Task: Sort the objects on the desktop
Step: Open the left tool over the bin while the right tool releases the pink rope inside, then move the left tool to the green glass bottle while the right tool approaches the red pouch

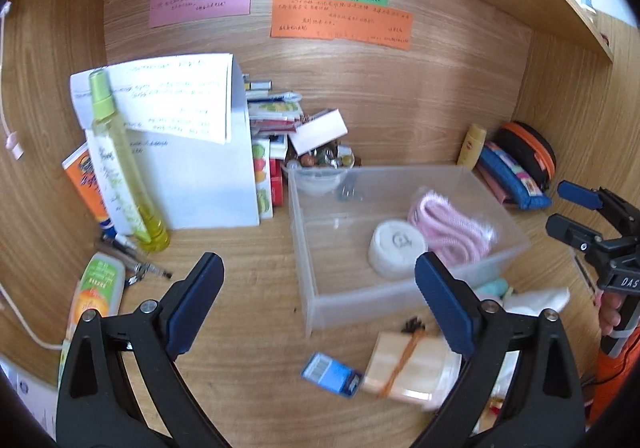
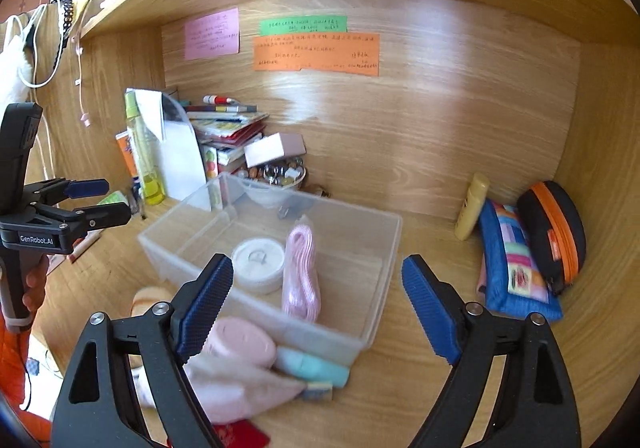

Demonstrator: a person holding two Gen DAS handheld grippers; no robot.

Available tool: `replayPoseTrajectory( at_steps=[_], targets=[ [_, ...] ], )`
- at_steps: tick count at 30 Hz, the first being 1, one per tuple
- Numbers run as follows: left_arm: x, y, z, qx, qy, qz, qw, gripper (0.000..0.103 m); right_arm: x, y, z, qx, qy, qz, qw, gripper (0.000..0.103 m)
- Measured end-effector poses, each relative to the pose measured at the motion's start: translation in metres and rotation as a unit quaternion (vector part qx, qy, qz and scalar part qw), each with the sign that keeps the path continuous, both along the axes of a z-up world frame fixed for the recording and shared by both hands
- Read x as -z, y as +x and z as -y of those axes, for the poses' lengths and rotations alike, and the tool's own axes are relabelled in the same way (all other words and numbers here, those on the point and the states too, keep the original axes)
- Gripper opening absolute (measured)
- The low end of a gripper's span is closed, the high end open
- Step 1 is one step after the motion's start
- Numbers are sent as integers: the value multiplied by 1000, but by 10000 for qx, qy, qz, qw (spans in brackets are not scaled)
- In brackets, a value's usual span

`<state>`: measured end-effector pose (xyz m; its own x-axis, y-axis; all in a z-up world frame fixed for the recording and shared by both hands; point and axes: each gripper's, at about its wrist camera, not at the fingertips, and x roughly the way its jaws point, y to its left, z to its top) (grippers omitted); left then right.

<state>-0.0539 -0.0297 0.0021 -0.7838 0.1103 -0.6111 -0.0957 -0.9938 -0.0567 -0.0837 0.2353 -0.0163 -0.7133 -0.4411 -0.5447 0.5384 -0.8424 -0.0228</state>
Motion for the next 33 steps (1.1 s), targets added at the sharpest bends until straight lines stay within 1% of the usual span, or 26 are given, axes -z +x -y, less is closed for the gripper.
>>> replayPoseTrajectory(
  at_steps=[6, 11, 16, 19, 20, 22, 26, 30, 33],
  targets=[
    [13, 29, -5, 81, -100, 152, 9998, 97, 18, 16, -14, 72, -35, 285, 9996, 85],
    [27, 50, -10, 206, 0, 382, 9991, 97, 33, 34, -26, 232, 52, 431, 9988, 85],
    [43, 68, -18, 354, 270, 614, 9971, 98, 56, 56, -34, 199, 117, 672, 9975, 85],
    [52, 73, -23, 517, 636, 851, 9930, 98, 71, 65, -34, 151, 143, 895, 9958, 85],
    [55, 74, -25, 544, 689, 891, 9921, 98, 76, 68, -34, 162, 157, 945, 9953, 85],
    [60, 78, -31, 603, 677, 942, 9914, 97, 84, 72, -31, 158, 206, 1040, 9942, 85],
    [71, 81, -44, 720, 677, 1044, 9896, 97, 97, 78, -23, 15, 142, 1197, 9927, 85],
    [80, 80, -56, 800, 566, 1122, 9888, 97, 105, 79, -15, -130, 146, 1348, 9907, 85],
    [85, 79, -62, 882, 501, 1129, 9884, 97, 108, 79, -11, -325, -23, 1567, 9871, 85]
  ],
)
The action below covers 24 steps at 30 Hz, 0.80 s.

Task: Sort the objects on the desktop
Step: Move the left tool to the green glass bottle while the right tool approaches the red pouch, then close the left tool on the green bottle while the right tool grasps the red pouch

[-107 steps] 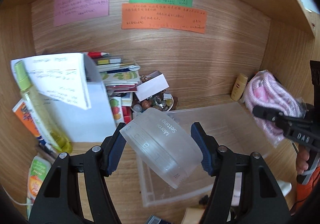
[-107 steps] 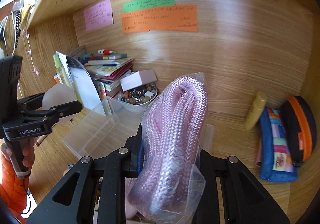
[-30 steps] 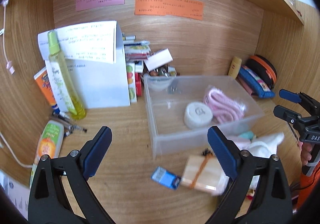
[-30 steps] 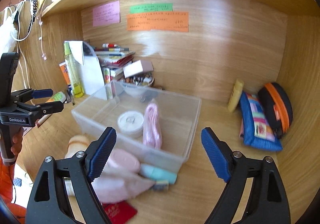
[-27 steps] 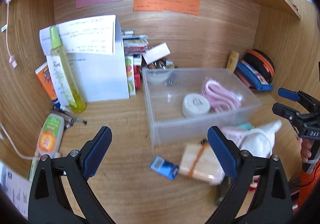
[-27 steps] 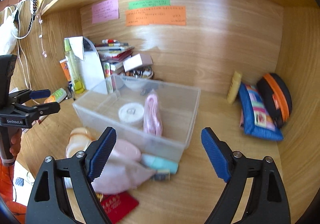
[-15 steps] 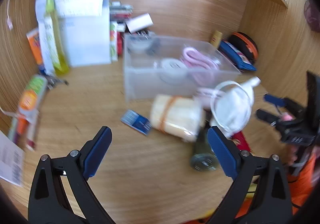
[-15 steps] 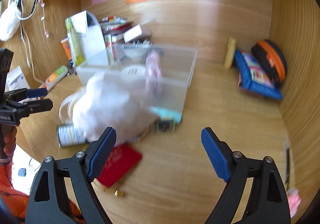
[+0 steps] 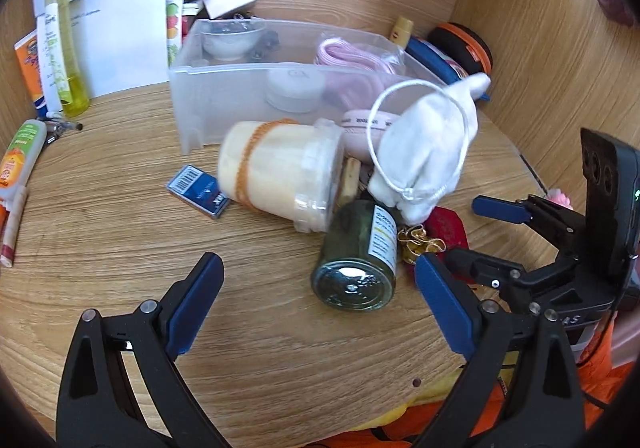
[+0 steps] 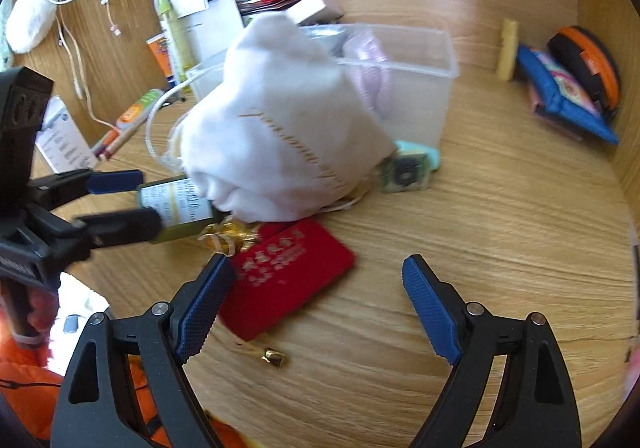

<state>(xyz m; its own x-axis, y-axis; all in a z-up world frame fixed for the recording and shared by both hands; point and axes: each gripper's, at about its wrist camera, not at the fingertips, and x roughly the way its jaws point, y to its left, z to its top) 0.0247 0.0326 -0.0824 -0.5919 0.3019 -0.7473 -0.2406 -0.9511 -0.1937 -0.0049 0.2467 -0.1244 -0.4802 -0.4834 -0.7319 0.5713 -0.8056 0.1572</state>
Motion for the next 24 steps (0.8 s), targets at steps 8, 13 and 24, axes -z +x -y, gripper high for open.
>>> replayPoseTrajectory(
  at_steps=[8, 13, 24],
  targets=[
    [2, -10, 2, 63, 196, -21, 9998, 96, 4, 4, 17, -273, -114, 198, 9994, 86],
    [7, -17, -2, 134, 214, 90, 9996, 78, 7, 9, 32, -201, 268, -137, 9993, 86],
    [13, -22, -14, 234, 319, 102, 9992, 59, 8, 9, 30, -44, 446, -519, 9976, 66]
  ],
)
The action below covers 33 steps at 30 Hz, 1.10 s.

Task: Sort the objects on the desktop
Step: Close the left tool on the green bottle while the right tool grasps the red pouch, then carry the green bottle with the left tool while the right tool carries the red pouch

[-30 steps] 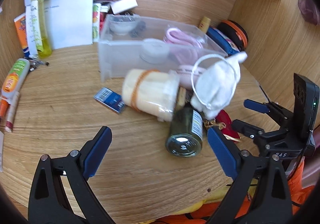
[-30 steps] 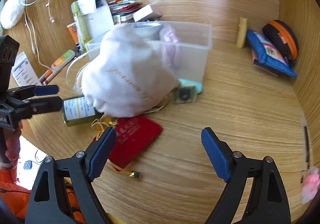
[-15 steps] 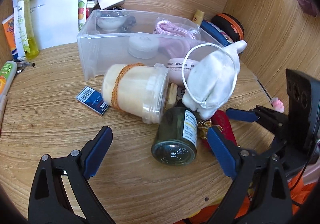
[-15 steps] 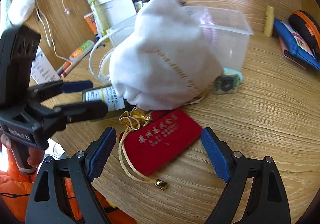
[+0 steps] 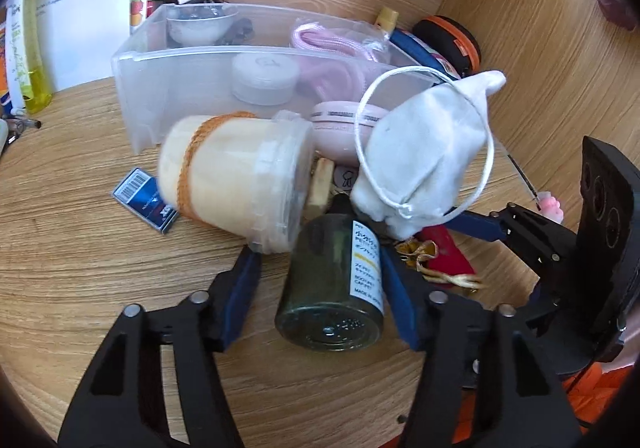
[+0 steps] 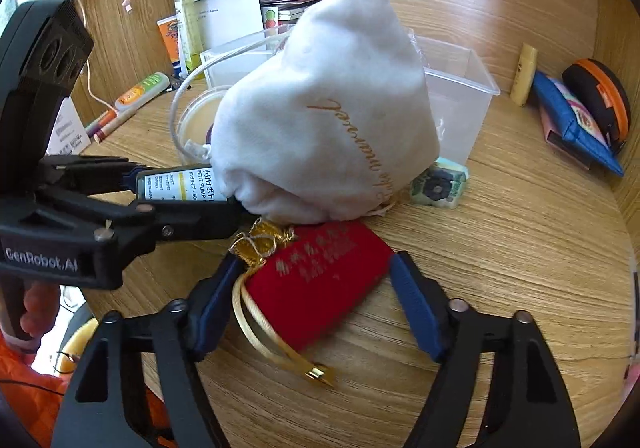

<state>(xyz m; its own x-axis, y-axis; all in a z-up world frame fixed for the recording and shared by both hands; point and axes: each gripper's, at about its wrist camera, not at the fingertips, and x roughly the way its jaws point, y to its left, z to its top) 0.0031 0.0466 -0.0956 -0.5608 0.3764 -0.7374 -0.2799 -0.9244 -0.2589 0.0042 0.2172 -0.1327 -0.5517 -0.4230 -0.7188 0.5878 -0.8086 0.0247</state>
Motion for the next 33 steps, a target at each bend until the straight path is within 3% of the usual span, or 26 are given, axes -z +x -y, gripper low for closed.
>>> replayPoseTrajectory(
  at_steps=[4, 5, 10, 23, 24, 25, 33],
  targets=[
    [1, 1, -3, -24, -55, -83, 9999, 58, -3, -1, -8, 6, -127, 40, 9999, 44],
    [1, 2, -2, -25, -44, -91, 9999, 58, -4, -2, -11, 4, -198, 83, 9998, 34],
    [0, 9, -1, -31, -67, -127, 9999, 58, -4, -5, -21, 76, -539, 242, 9982, 25],
    [-20, 20, 4, -70, 85, -343, 9994, 56, -21, 0, -41, 271, -871, 96, 9958, 21],
    [-22, 21, 3, -67, 89, -368, 9993, 43, -23, 0, -43, 291, -889, 66, 9956, 21],
    [-22, 20, 2, -31, 97, -346, 9993, 41, -25, 0, -44, 290, -903, 54, 9955, 21],
    [-20, 22, -2, 23, -32, -341, 9994, 41, -40, -3, -54, 315, -1059, -71, 9938, 20]
  ],
)
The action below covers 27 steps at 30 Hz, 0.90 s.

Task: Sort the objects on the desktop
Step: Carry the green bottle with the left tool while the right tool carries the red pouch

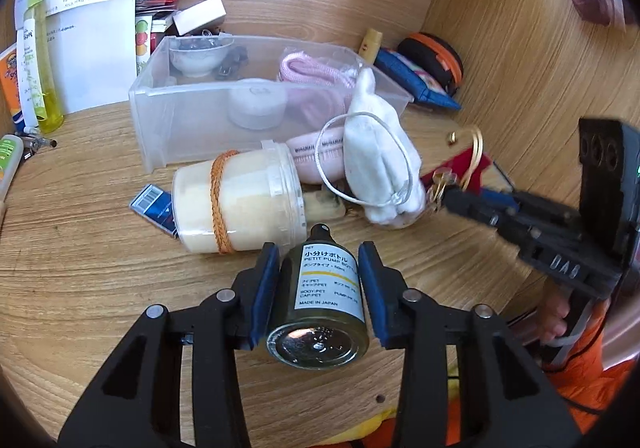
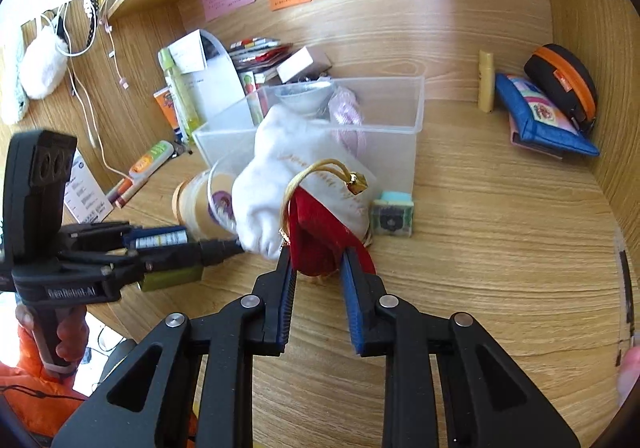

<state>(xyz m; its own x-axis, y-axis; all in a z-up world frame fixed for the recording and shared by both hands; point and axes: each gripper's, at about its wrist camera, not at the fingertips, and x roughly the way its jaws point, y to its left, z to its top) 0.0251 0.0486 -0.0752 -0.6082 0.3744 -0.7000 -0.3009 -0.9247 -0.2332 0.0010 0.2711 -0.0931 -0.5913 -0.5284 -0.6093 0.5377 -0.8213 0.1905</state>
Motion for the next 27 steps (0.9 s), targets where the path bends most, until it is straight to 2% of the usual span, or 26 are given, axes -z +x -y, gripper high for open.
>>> replayPoseTrajectory(
  at_steps=[3, 9, 14, 17, 22, 27],
  targets=[
    [6, 4, 1, 55, -89, 123, 9999, 41, -5, -1, -4, 16, -79, -20, 10000, 20],
    [7, 15, 3, 100, -268, 104, 9995, 41, -11, 0, -11, 60, -90, -108, 9999, 20],
    [20, 19, -1, 206, -506, 340, 9979, 41, -10, 0, -14, 119, -112, -70, 9998, 20],
    [21, 22, -3, 195, -603, 279, 9976, 41, -11, -1, -17, 131, -149, -71, 9998, 20],
    [15, 25, -3, 169, -472, 193, 9986, 41, -16, -2, -20, 152, -240, -142, 9995, 20],
    [-4, 27, -9, 295, -300, -70, 9991, 41, -27, -3, -21, 133, -262, -257, 9992, 20]
  ],
)
